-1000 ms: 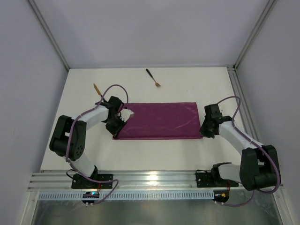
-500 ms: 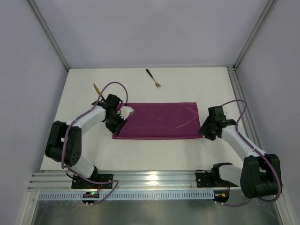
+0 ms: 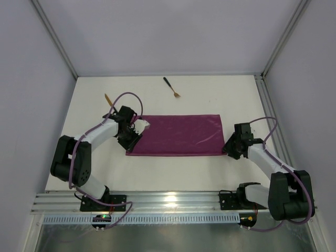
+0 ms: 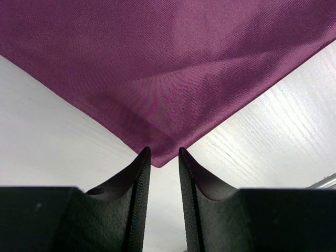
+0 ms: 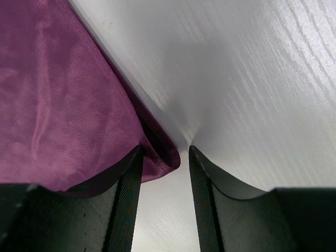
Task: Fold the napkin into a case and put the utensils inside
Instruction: Pick up the rectangle-folded napkin from the center of the board.
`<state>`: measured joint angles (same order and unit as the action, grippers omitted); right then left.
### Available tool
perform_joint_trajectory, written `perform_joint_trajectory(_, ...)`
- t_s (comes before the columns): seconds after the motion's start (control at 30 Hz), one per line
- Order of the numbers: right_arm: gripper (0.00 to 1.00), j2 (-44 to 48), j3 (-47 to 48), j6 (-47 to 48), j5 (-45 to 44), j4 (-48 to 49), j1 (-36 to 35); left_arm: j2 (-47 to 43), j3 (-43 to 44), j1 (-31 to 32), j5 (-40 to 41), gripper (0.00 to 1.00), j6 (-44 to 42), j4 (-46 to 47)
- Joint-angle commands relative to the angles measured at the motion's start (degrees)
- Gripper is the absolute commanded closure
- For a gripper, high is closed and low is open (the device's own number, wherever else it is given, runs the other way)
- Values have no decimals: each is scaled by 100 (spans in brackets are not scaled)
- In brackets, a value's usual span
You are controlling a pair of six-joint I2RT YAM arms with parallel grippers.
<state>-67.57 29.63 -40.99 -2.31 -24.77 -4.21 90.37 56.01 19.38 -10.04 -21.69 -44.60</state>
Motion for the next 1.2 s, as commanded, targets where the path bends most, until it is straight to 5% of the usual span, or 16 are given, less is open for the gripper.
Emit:
perform_joint_trajectory(0.0, 55, -63, -264, -181, 63, 78, 16, -2, -2, -39, 46, 70, -54, 39)
perform_joint_trajectory(0.5, 50, 201, -598, -462, -103, 77, 16, -291, -20, -215, -68, 70, -133, -128)
perform_joint_trajectory(0.9, 86, 262, -362, -243, -235, -18, 16, -38, 76, -716, -366, 70, 68, 215)
perform_joint_trajectory(1.17, 96, 44, 613, 223, -639, -387, -482, 121, 191, -1023, -648, 70, 236, 320)
